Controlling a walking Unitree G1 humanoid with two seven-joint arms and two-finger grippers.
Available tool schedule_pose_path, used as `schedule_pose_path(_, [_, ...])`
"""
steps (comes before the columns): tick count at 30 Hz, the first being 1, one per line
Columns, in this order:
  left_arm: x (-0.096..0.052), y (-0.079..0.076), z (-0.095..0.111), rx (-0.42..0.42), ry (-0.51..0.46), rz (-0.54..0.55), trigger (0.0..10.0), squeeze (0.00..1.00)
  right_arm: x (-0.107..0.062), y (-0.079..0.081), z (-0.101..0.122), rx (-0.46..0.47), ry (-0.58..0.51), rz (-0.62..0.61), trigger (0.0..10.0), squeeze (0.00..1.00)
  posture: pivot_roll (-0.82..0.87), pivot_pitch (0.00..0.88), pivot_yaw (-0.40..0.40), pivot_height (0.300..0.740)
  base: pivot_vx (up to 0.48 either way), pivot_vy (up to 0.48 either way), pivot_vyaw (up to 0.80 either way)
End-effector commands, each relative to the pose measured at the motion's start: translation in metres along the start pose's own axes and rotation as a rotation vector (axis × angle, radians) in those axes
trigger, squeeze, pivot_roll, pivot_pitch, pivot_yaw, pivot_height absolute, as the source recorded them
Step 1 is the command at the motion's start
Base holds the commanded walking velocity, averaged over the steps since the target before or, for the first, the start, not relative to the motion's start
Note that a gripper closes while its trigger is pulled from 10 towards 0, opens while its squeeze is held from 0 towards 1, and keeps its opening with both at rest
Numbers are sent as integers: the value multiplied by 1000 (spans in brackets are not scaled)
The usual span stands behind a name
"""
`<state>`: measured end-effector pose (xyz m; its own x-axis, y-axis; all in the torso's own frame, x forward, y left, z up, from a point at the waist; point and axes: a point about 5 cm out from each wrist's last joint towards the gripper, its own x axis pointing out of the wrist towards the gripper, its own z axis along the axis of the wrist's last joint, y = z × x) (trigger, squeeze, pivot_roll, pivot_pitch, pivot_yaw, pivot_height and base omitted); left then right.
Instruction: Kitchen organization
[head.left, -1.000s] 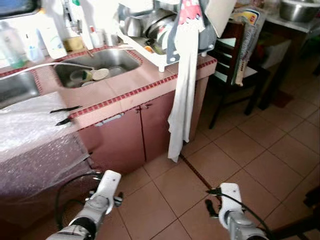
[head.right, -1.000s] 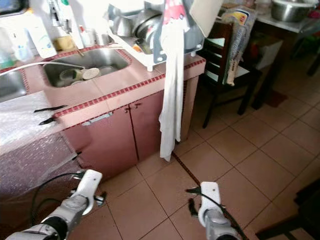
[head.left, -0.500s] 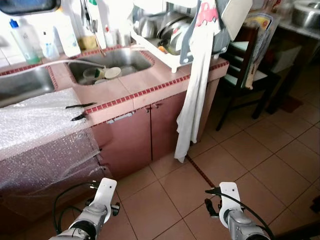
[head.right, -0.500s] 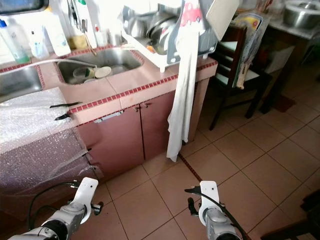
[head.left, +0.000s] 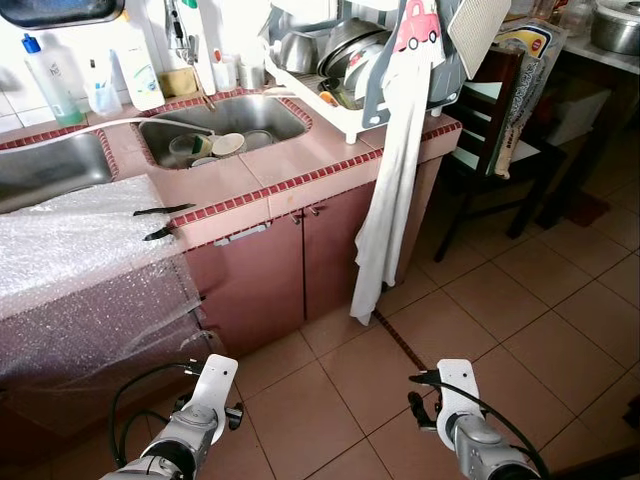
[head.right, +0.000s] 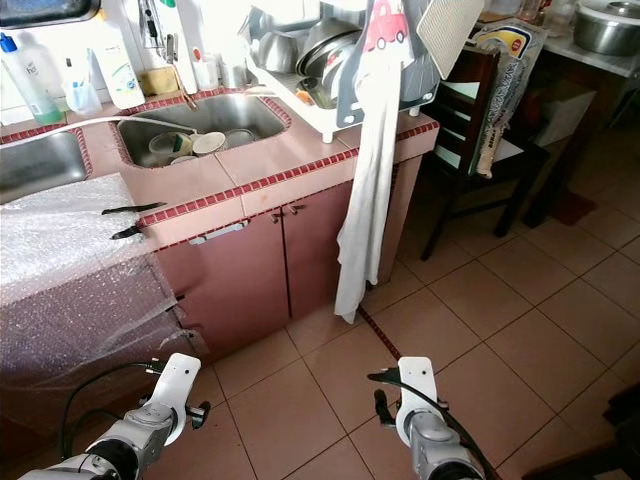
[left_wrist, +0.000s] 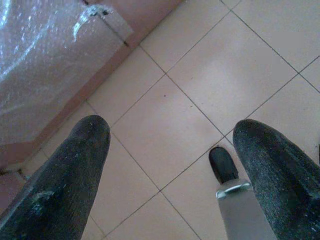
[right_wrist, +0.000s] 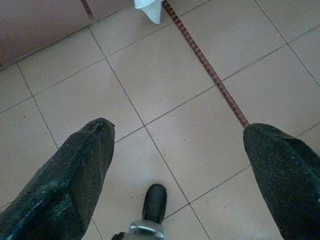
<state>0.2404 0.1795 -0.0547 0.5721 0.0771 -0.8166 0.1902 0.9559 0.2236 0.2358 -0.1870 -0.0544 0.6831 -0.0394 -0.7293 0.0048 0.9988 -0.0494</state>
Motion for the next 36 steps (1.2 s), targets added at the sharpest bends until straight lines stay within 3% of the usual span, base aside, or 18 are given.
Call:
schedule_pose_path(1, [0,0,6,14,-18,-6,10000,0,-1,-2,-2,-8,1,-12,10000,0,-32,0,35,740,0,-330,0])
schedule_pose_path(18, [0,1,4,19,-20,-14,10000,0,-1,-2,-4,-14,6,-11,10000,0,-31,0,37,740,0,-322,0])
schedule_pose_path(36, [0,3,6,14,-32,-4,10000,0,-1,-1,-6,0,10,-15,10000,0,-27,0,41,740,0,0,0])
